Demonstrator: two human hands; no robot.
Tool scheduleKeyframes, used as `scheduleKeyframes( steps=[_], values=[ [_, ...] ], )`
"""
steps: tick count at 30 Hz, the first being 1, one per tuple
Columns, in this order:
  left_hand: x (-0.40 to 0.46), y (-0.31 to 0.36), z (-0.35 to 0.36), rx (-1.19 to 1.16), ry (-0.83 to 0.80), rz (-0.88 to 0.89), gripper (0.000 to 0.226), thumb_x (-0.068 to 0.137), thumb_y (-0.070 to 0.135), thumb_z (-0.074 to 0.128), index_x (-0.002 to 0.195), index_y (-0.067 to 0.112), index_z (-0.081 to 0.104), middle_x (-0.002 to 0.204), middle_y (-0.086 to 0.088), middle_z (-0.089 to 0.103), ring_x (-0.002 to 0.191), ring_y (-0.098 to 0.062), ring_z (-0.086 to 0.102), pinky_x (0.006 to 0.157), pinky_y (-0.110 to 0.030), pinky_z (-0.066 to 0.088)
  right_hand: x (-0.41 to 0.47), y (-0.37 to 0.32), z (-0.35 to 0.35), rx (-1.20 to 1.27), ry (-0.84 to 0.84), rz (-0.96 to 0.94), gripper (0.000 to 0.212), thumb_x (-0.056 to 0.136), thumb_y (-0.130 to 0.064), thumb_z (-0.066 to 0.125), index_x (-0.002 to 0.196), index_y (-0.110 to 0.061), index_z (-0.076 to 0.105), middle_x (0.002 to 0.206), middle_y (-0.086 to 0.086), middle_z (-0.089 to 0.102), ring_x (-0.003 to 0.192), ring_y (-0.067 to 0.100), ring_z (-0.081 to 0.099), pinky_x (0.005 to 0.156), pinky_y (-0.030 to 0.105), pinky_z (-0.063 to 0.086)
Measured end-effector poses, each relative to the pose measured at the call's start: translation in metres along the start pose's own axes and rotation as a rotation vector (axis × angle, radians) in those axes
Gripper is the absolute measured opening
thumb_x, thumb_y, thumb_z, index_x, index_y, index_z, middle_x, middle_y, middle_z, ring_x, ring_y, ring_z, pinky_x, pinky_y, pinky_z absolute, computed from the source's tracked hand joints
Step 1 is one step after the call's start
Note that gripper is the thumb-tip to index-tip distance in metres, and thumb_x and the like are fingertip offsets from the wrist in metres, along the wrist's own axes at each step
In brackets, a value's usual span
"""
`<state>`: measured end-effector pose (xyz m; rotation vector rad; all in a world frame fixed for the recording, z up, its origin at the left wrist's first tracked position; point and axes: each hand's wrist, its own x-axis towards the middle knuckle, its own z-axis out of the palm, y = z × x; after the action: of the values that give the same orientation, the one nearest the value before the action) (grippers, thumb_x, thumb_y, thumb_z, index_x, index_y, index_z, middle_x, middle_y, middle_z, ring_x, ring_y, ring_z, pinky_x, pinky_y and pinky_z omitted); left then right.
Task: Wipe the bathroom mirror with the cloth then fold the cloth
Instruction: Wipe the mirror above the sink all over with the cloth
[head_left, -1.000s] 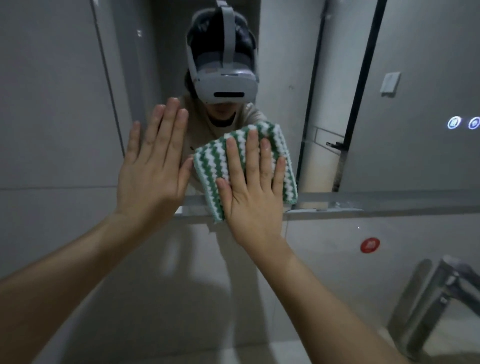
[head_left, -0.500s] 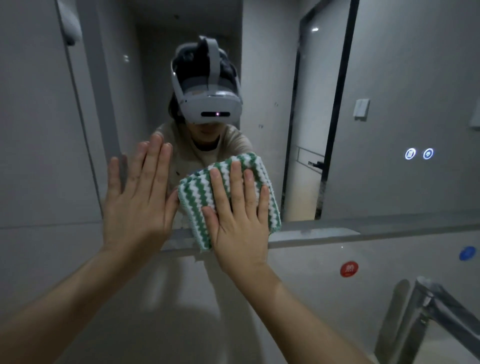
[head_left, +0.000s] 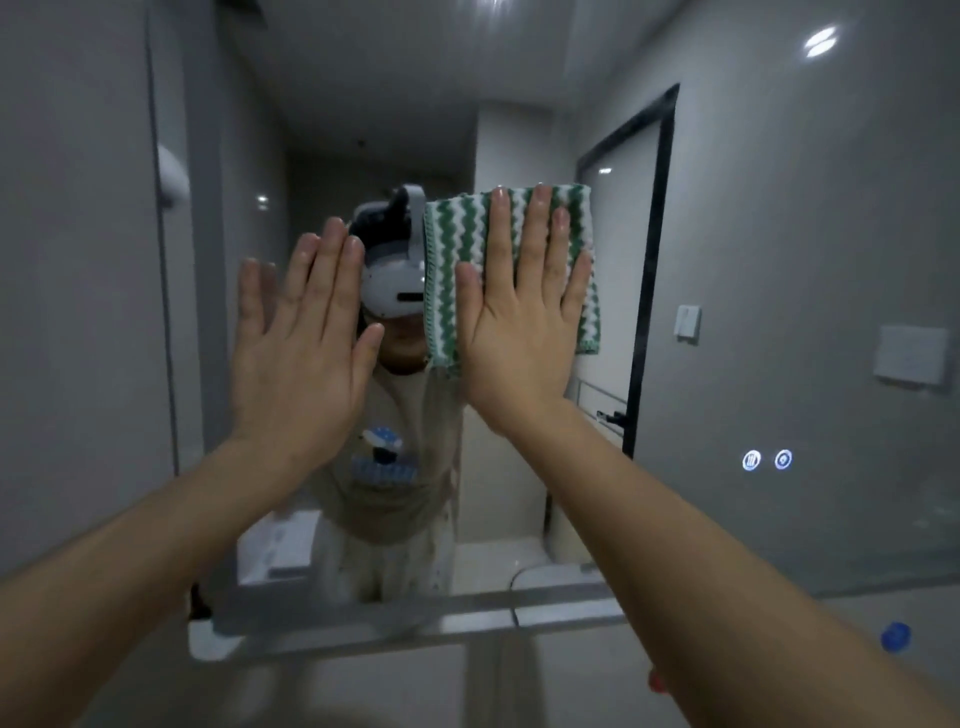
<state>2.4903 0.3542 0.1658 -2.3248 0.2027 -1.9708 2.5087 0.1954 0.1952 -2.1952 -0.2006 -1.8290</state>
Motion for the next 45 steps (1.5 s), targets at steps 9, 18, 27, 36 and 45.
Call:
scheduleKeyframes(
  steps=[9, 18, 27, 36, 45],
  values=[
    [0.089, 0.011, -0.010, 0.024, 0.061, -0.044, 0.060, 0.098, 0.038, 0.018, 0.148, 0.003, 0.017, 0.156, -0.011, 0.014, 0.143, -0.024, 0.014, 0.114, -0.040, -0.009, 0.112, 0.009, -0.025, 0.009, -0.027, -0.012, 0.057, 0.101, -0.042, 0.016, 0.150, -0.024, -0.006, 0.158, 0.003, -0.013, 0.145, 0.018, -0.015, 0.116, 0.041, -0.015],
    [0.153, 0.013, -0.013, 0.009, 0.113, -0.031, 0.060, 0.096, 0.035, 0.024, 0.144, 0.000, 0.030, 0.151, -0.013, 0.028, 0.137, -0.026, 0.027, 0.114, -0.044, 0.003, 0.195, 0.014, -0.040, 0.021, -0.040, -0.028, 0.056, 0.101, -0.043, 0.011, 0.149, -0.025, -0.013, 0.157, 0.002, -0.020, 0.143, 0.016, -0.022, 0.114, 0.040, -0.019],
    [0.221, 0.017, -0.019, 0.027, 0.172, 0.013, 0.059, 0.095, 0.034, 0.023, 0.139, -0.003, 0.039, 0.144, -0.016, 0.041, 0.132, -0.030, 0.042, 0.109, -0.049, 0.012, 0.271, 0.015, -0.055, 0.028, 0.002, -0.060, 0.055, 0.101, -0.042, 0.012, 0.150, -0.026, -0.007, 0.158, 0.002, -0.015, 0.144, 0.017, -0.018, 0.116, 0.042, -0.015],
    [0.296, 0.019, -0.032, 0.054, 0.147, 0.001, 0.057, 0.099, 0.038, 0.005, 0.150, 0.013, -0.004, 0.158, -0.001, -0.006, 0.145, -0.013, -0.005, 0.114, -0.045, -0.007, 0.333, 0.017, -0.072, 0.020, -0.047, -0.065, 0.054, 0.101, -0.042, 0.010, 0.151, -0.025, -0.004, 0.158, 0.004, -0.015, 0.144, 0.019, -0.017, 0.115, 0.043, -0.015],
    [0.356, 0.016, -0.043, 0.027, 0.075, 0.006, 0.056, 0.101, 0.039, 0.009, 0.150, 0.015, -0.005, 0.158, 0.000, -0.010, 0.145, -0.012, -0.008, 0.114, -0.043, -0.010, 0.400, 0.010, -0.084, -0.031, -0.045, -0.042, 0.055, 0.101, -0.043, 0.008, 0.151, -0.025, -0.006, 0.158, 0.005, -0.016, 0.144, 0.021, -0.016, 0.116, 0.046, -0.012]
  ],
)
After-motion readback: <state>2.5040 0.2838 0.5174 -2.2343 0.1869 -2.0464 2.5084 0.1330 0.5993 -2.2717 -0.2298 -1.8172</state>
